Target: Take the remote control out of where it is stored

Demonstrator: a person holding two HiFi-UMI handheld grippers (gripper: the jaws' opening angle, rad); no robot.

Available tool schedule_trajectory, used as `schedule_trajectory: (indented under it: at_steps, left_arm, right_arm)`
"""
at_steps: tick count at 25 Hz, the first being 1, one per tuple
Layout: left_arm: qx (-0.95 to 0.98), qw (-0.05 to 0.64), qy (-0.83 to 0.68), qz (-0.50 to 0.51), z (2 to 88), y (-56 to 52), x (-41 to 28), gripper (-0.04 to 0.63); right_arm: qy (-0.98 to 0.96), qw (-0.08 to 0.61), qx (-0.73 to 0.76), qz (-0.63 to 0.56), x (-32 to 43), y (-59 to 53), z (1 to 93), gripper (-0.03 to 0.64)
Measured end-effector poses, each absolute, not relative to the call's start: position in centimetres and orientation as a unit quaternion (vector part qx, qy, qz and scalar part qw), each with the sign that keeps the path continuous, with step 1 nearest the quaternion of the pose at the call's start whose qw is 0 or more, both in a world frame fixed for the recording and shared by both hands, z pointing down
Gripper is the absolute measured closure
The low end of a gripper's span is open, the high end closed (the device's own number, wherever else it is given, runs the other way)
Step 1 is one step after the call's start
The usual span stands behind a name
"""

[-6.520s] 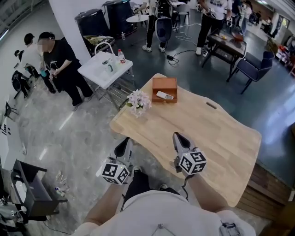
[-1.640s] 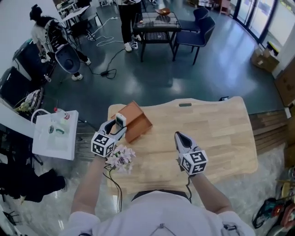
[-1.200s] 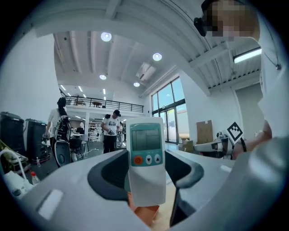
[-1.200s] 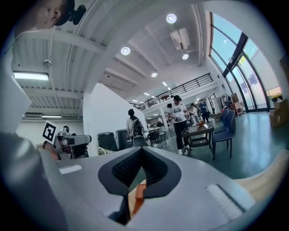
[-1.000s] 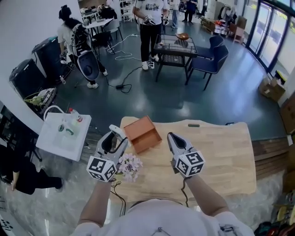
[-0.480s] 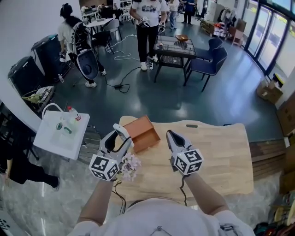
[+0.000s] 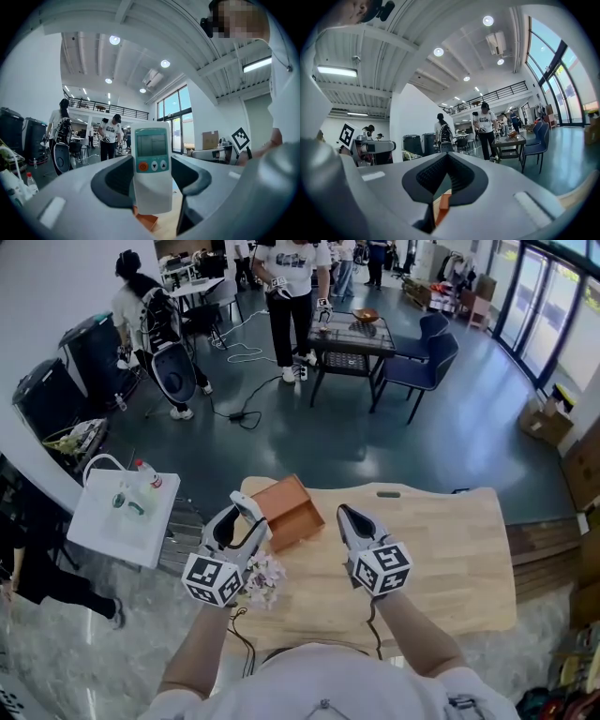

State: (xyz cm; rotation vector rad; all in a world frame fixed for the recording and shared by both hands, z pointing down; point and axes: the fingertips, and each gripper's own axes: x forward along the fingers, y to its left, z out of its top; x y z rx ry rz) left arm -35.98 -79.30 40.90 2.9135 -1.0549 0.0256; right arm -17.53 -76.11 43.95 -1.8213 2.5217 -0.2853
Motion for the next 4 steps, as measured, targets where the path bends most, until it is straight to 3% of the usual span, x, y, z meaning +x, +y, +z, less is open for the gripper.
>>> schedule_trajectory:
  at_steps: [4]
  left_arm:
    - [0.938,0.027,-0.345,0.012,41.17,-79.53,-36.03,0.334]
  right_arm:
    - [0.809,0.005,-0.582,-0.085,-17.54,-76.05,43.77,0.591]
